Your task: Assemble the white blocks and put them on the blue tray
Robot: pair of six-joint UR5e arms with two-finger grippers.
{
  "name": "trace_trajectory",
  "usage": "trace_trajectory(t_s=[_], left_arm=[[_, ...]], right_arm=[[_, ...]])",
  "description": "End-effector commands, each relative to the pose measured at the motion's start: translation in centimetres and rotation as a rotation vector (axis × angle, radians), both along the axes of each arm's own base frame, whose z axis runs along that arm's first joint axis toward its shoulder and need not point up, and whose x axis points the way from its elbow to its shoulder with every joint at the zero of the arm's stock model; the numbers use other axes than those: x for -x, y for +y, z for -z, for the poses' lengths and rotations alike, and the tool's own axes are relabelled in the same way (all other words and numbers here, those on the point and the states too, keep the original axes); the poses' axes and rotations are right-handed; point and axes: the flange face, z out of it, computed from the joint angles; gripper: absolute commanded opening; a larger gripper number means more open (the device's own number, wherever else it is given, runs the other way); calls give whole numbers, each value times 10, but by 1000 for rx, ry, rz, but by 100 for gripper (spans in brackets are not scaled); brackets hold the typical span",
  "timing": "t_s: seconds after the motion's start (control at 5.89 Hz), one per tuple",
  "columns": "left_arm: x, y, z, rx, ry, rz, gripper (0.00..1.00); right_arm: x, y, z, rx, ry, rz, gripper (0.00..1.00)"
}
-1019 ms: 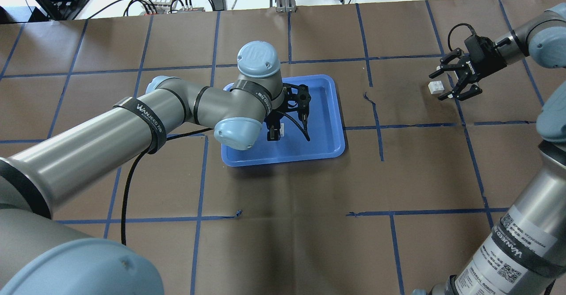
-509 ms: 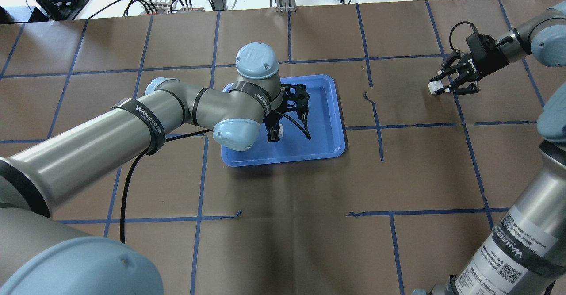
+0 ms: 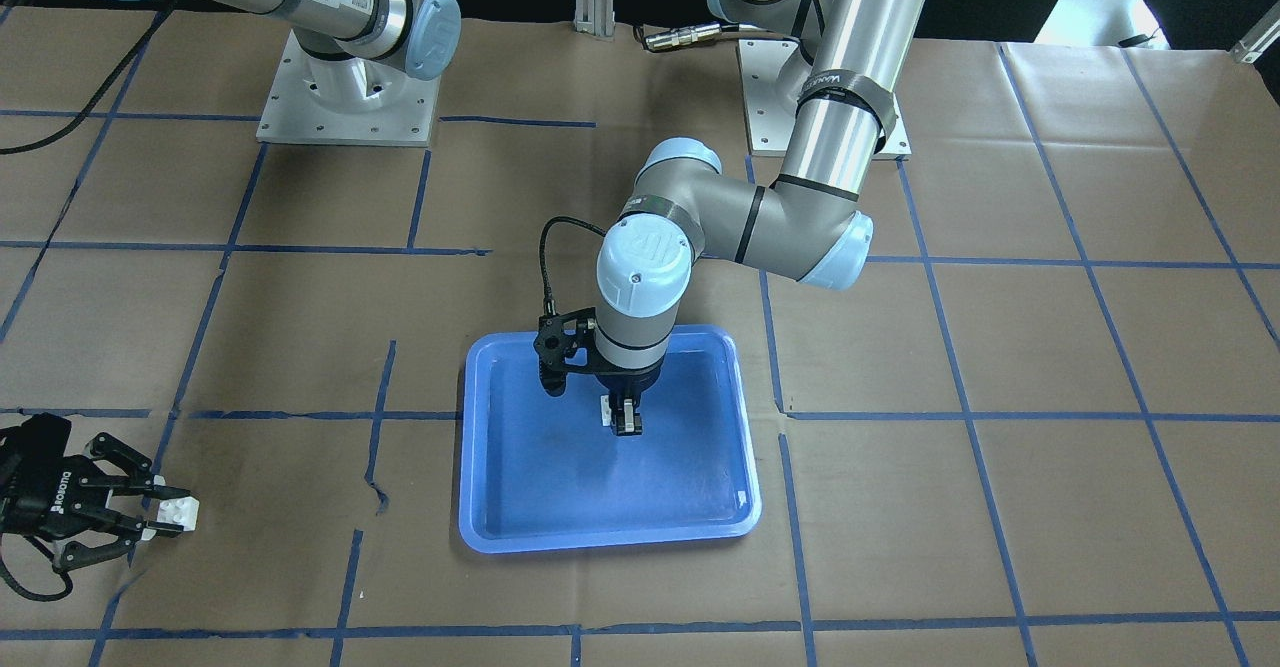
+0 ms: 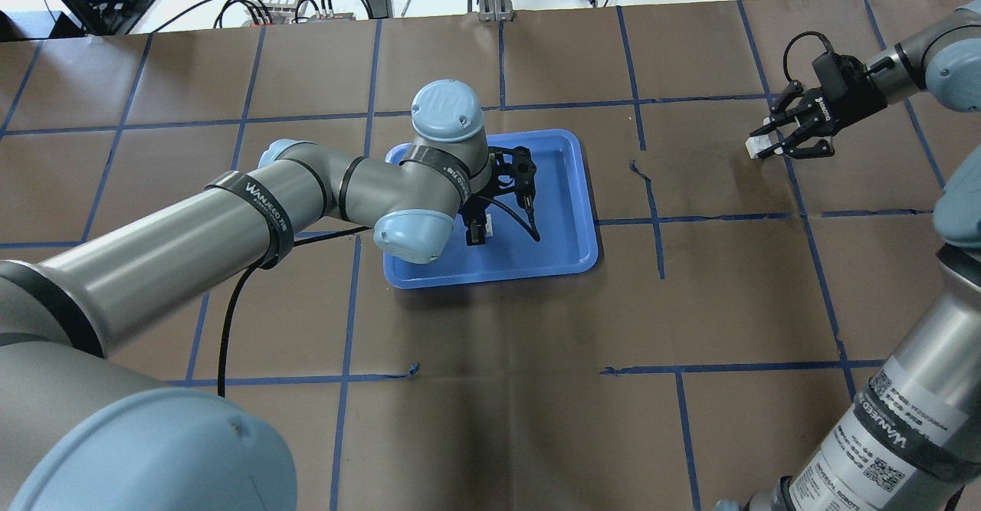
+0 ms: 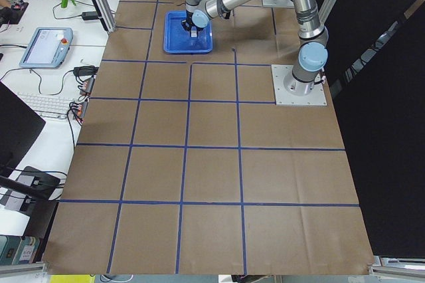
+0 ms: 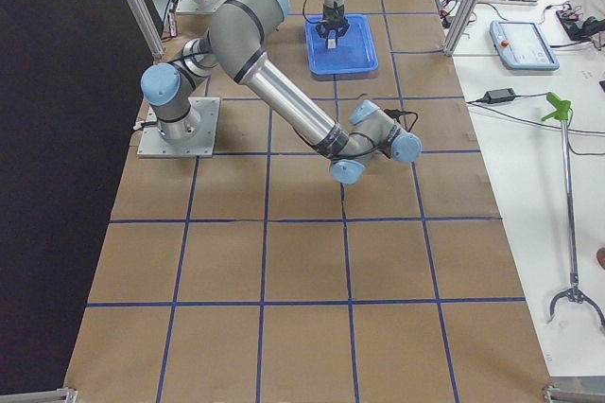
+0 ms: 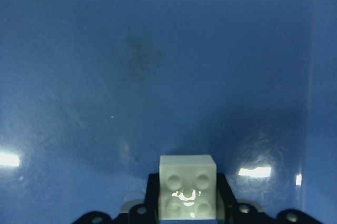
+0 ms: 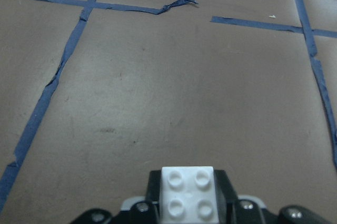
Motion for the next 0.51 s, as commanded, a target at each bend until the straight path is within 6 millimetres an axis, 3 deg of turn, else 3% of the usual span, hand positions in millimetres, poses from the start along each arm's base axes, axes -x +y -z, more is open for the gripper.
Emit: trace_trajectory(t_s=[0.0, 0.17, 0.34], left_arm=[[0, -1, 5, 0, 0, 1, 59], [0, 0, 4, -4, -3, -1, 98], [-1, -1, -7, 12, -1, -3, 98]], right_arm=[[-1, 3, -38, 20, 19, 12, 25], [-8, 9, -56, 6, 15, 40, 25], [-20, 23, -65, -4, 8, 45, 25]])
